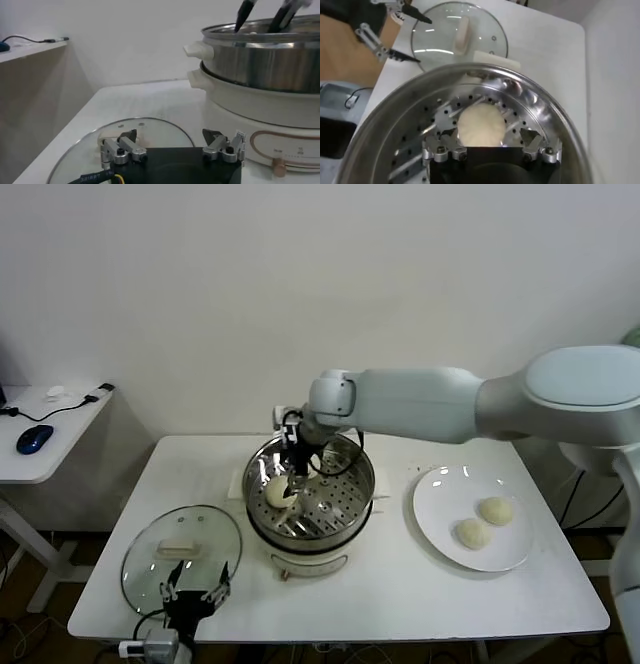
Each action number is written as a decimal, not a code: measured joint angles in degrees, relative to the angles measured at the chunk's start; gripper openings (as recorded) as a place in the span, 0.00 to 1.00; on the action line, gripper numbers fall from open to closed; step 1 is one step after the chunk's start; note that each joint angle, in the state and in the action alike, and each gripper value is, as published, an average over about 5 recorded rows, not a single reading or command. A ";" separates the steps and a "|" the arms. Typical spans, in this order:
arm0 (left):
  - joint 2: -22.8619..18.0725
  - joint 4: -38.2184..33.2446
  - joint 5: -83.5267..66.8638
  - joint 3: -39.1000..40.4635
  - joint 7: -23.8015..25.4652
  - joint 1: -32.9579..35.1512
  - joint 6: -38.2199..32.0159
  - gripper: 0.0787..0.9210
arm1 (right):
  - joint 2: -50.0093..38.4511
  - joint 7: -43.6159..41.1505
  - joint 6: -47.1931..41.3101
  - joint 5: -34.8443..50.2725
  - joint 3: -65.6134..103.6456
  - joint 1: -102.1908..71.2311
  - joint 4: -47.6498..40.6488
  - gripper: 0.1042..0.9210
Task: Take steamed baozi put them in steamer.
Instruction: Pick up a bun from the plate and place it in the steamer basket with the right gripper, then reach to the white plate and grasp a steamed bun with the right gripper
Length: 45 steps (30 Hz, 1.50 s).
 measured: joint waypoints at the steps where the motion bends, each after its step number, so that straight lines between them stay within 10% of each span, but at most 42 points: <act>1: 0.02 -0.04 0.00 0.01 0.01 0.01 0.00 0.88 | -1.54 -1.15 0.68 -0.40 -0.67 1.22 0.67 0.88; 21: -0.75 -1.15 1.42 0.08 0.07 0.98 0.16 0.88 | -36.65 -10.27 7.68 -25.63 -5.92 -1.70 7.45 0.88; 45: -1.01 -0.13 1.62 -0.24 0.02 1.16 -0.19 0.88 | -34.42 -7.60 6.66 -36.07 12.65 -26.17 -6.50 0.87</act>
